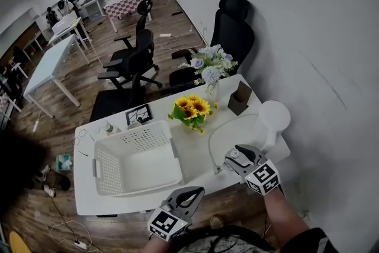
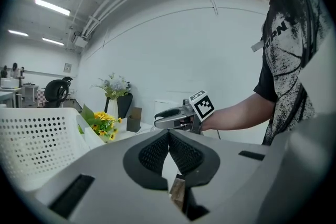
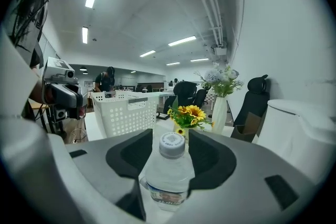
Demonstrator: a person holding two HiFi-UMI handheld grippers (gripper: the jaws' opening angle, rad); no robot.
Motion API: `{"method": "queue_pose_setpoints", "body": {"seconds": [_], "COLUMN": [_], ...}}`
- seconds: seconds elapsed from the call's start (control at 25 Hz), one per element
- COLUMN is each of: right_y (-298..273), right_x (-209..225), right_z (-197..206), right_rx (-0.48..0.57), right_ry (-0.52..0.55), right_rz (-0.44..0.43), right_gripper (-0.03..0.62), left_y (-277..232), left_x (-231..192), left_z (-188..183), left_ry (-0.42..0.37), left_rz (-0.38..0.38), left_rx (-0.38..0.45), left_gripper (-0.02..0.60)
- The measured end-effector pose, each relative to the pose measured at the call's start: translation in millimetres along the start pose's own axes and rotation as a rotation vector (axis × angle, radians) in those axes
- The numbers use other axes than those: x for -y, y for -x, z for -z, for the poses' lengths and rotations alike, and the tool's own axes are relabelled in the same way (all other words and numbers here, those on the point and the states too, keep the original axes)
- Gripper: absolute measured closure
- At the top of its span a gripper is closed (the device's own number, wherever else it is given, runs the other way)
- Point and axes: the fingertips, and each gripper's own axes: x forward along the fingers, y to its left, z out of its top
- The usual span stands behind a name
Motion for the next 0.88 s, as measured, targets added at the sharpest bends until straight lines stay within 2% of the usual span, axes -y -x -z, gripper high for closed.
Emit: {"method": "queue_pose_setpoints", "body": {"seconds": [0.32,0.56,0.6,0.76,0.88], "right_y": [25,46,49,55,61], "right_x": [1,-20,-24,-43,-59], "right_z": [-25,-34,-35,-32,-26], "right_rx": [0.039,0.036,0.039,0.03,0.013], "right_ry": [0.043,0.053,0.05,0.039,0.039], "right_rz": [0.047,0.015,0.015,-0.001,-0.028], "right_gripper": [0.378,0.381,0.392,0.527,0.556], "left_y": [9,10,10,9,8], "left_x": [-7,-7,-7,-7,-4], "left_z": [-17,-28,-28,-31,-33], "left_ry": [-0.05,-0.067,-0.071,-0.077,-0.079], "left_rz": [-0.01,-0.002,0.001,0.012,0.022], "left_rx": [0.037,0.074,0.077,0.089,0.095], "left_gripper": [0.571,0.571,0.571,0.571,0.571]}}
